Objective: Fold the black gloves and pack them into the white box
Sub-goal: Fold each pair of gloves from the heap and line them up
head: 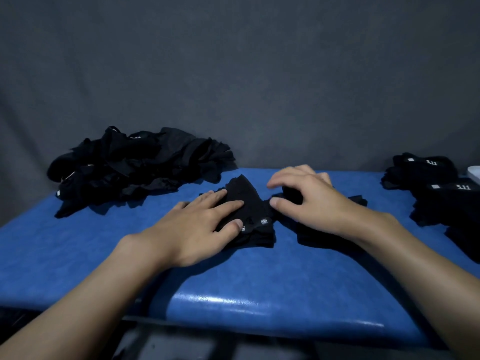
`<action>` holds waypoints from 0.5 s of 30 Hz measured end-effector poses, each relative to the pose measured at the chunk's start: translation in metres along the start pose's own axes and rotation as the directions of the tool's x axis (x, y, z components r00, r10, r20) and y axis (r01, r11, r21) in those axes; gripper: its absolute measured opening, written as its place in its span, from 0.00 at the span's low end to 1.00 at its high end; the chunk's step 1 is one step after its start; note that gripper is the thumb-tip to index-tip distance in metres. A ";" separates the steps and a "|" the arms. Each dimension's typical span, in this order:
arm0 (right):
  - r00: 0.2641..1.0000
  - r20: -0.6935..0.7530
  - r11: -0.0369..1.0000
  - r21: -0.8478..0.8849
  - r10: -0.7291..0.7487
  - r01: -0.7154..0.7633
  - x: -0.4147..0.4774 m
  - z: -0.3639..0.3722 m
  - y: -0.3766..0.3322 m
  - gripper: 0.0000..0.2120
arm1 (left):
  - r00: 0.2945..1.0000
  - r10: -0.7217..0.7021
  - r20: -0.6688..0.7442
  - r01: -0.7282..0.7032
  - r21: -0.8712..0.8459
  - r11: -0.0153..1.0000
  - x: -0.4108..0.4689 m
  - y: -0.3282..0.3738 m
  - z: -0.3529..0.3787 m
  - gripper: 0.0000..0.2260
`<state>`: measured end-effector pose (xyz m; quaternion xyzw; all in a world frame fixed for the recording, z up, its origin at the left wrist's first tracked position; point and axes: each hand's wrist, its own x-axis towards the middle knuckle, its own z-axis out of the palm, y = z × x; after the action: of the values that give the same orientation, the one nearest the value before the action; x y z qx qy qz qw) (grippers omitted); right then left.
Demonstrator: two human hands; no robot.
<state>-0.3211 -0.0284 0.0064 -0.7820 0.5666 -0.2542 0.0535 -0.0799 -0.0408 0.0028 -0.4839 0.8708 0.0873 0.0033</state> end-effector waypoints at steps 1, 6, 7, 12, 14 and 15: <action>1.000 -0.013 0.996 0.082 -0.016 0.017 0.000 0.001 -0.006 0.16 | 1.000 0.002 0.000 -0.002 0.002 1.000 0.000 0.000 0.000 0.26; 0.980 0.188 0.991 0.132 -0.061 0.036 0.001 0.011 -0.022 0.20 | 1.000 0.001 0.012 -0.001 0.013 1.000 0.001 -0.001 -0.001 0.28; 0.972 0.231 0.998 0.062 -0.041 0.027 0.002 0.013 -0.020 0.22 | 1.000 -0.002 0.016 0.002 0.007 1.000 0.001 -0.002 -0.001 0.29; 0.938 0.342 0.999 -0.013 0.047 -0.045 0.003 0.012 -0.010 0.27 | 1.000 0.009 0.014 -0.008 -0.037 0.999 0.001 -0.004 -0.002 0.31; 0.941 0.335 0.998 -0.057 0.041 -0.023 0.004 0.013 -0.010 0.28 | 1.000 0.025 -0.006 -0.026 -0.067 0.997 0.001 -0.005 -0.003 0.31; 0.942 0.333 0.998 -0.066 0.041 -0.020 0.004 0.015 -0.009 0.30 | 0.999 0.043 -0.026 -0.045 -0.079 0.996 0.000 -0.006 -0.004 0.31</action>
<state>-0.3053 -0.0321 -0.0011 -0.8060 0.5692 -0.0996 0.1284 -0.0743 -0.0448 0.0056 -0.4653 0.8770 0.1163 -0.0284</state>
